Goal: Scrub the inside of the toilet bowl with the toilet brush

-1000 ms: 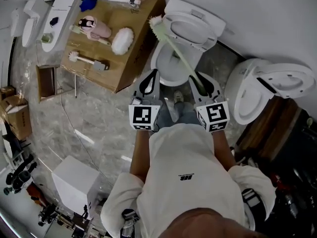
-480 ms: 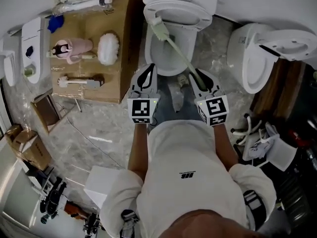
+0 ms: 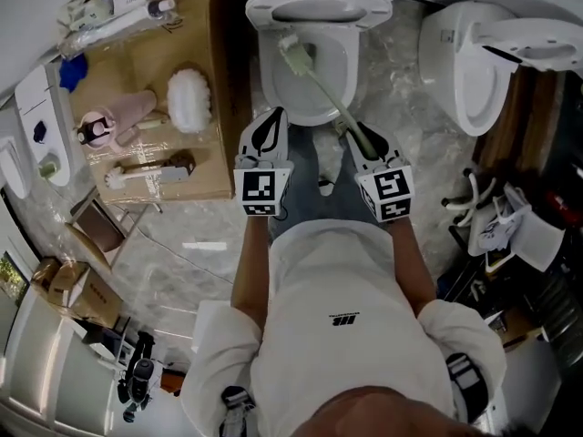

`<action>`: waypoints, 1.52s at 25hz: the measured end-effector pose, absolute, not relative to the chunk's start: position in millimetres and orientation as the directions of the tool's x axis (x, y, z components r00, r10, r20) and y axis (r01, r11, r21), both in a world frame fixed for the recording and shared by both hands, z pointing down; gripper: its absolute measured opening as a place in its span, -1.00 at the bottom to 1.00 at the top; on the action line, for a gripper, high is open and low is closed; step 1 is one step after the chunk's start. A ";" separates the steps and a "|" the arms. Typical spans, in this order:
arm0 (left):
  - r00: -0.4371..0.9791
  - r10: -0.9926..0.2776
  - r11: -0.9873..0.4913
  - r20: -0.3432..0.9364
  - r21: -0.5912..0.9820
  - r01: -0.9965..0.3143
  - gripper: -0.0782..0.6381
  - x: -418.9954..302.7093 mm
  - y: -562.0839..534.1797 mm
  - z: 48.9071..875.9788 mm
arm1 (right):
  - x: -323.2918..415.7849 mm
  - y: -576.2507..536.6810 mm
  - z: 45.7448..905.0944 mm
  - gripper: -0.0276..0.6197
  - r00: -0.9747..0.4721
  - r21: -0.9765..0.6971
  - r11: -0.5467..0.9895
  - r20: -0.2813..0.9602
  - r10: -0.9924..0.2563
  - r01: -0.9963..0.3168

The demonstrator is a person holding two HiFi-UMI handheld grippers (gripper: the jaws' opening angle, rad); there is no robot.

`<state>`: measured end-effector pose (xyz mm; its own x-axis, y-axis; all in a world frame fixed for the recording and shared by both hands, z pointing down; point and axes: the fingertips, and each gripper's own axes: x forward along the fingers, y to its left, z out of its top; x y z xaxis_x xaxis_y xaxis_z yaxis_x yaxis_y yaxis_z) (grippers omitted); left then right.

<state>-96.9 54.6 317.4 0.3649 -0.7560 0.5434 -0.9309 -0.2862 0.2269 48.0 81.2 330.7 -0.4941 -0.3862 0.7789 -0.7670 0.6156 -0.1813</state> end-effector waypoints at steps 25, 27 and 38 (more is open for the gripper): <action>0.447 -0.630 -0.309 0.635 0.324 -0.894 -0.75 -92.4 57.3 465.0 | 45.4 111.4 525.8 -0.66 -0.383 -0.245 0.454 0.891 -0.242 -0.857; 0.448 -0.620 -0.306 0.644 0.328 -0.894 -0.75 -90.9 62.8 476.8 | 43.4 116.9 543.4 -0.66 -0.381 -0.252 0.449 0.897 -0.223 -0.857; 0.449 -0.591 -0.282 0.670 0.349 -0.893 -0.75 -75.6 86.5 525.2 | 44.7 143.6 612.1 -0.66 -0.355 -0.270 0.450 0.928 -0.114 -0.851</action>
